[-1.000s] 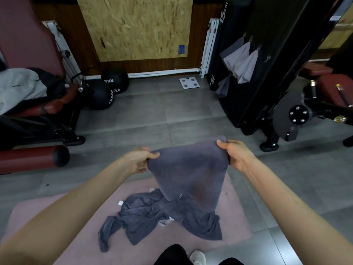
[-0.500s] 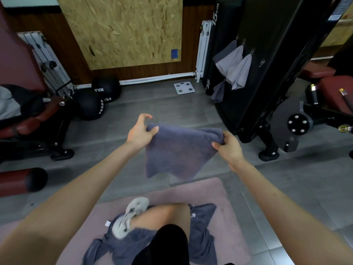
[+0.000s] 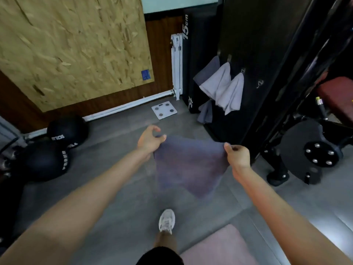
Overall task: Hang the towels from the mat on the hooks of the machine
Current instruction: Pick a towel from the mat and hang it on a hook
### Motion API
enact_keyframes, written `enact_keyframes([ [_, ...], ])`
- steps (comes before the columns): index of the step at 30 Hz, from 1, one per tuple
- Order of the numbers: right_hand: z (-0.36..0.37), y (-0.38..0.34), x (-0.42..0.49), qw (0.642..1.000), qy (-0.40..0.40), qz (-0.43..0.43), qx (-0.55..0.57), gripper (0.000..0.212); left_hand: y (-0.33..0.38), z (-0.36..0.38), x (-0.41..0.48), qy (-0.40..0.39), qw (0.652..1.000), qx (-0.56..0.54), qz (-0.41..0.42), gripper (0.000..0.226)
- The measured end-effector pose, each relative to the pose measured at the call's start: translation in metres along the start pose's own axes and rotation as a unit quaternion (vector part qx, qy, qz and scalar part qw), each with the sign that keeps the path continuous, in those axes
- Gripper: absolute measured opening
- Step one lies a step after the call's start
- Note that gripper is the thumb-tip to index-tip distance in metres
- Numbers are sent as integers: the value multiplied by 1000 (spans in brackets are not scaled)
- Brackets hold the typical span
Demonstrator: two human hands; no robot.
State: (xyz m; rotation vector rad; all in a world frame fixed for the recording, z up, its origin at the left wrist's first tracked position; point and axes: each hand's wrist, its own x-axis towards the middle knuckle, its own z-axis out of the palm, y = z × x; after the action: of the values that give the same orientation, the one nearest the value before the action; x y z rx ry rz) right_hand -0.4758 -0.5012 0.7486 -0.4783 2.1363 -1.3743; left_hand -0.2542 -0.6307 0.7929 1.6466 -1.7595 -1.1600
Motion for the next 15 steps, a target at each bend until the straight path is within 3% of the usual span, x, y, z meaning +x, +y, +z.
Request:
enact_keyframes([
  [4, 44, -57, 79, 997, -45, 54, 15, 26, 40, -2, 113, -115, 992, 18, -37, 25],
  [6, 56, -82, 116, 993, -82, 79, 27, 59, 62, -5, 157, -213, 976, 40, -37, 46],
  [8, 61, -100, 149, 994, -88, 63, 19, 70, 79, -1, 195, -268, 959, 93, -7, 61],
  [11, 62, -119, 195, 996, -86, 27, 17, 65, 95, 18, 244, -271, 952, 134, 44, 55],
  [15, 56, -131, 250, 996, -59, -43, -54, 42, 105, 65, 295, -275, 942, 169, 89, 38],
])
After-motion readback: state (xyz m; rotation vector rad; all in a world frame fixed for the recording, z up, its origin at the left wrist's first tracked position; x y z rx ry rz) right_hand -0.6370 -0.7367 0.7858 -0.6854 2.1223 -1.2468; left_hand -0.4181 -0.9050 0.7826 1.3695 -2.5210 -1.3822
